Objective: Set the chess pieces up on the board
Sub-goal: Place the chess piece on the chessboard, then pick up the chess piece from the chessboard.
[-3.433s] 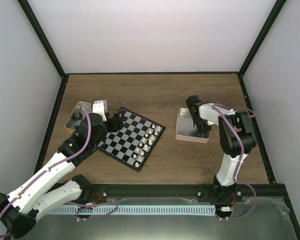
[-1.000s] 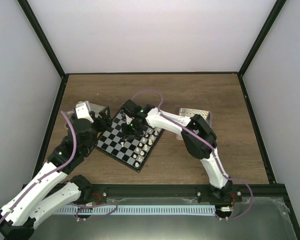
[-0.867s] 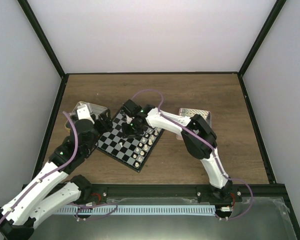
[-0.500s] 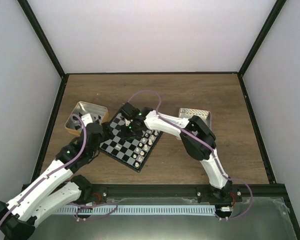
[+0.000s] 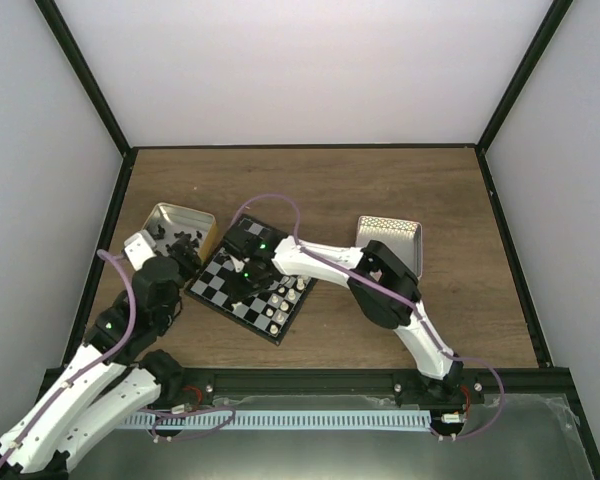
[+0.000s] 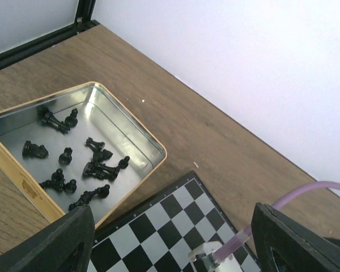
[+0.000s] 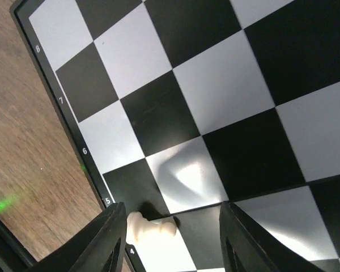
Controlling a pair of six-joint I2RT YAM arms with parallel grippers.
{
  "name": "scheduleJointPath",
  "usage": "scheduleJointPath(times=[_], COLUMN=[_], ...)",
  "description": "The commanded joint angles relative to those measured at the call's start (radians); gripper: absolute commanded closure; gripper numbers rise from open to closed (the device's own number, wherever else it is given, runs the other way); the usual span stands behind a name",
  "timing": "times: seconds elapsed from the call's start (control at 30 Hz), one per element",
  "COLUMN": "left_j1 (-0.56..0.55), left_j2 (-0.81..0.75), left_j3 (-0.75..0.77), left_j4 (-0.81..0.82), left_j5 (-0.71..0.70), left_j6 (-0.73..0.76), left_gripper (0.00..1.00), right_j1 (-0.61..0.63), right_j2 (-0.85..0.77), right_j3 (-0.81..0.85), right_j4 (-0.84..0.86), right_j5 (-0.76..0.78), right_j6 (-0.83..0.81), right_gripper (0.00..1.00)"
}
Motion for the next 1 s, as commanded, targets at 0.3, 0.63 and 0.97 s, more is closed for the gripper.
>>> scheduleJointPath(times=[0.3, 0.63, 0.97], left_j1=[0.005, 0.005, 0.005], left_j2=[0.002, 0.005, 0.015], left_j3=[-0.015, -0.021, -0.028], left_j4=[-0.037, -0.029, -0.017], left_j5=[0.170, 0.175, 0.174], left_j6=[0.032, 0.037, 0.046], left_gripper=[0.23, 0.22, 0.22], right_j1=[-0.015, 0.034, 0.062], right_j2=[-0.083, -0.088, -0.090], right_j3=[-0.045, -0.098, -0.136], right_j4=[0.015, -0.053, -0.089], right_j5=[0.121, 0.115, 0.117], right_j6=[0.135, 0.141, 0.113], right_gripper=[0.62, 0.61, 0.64])
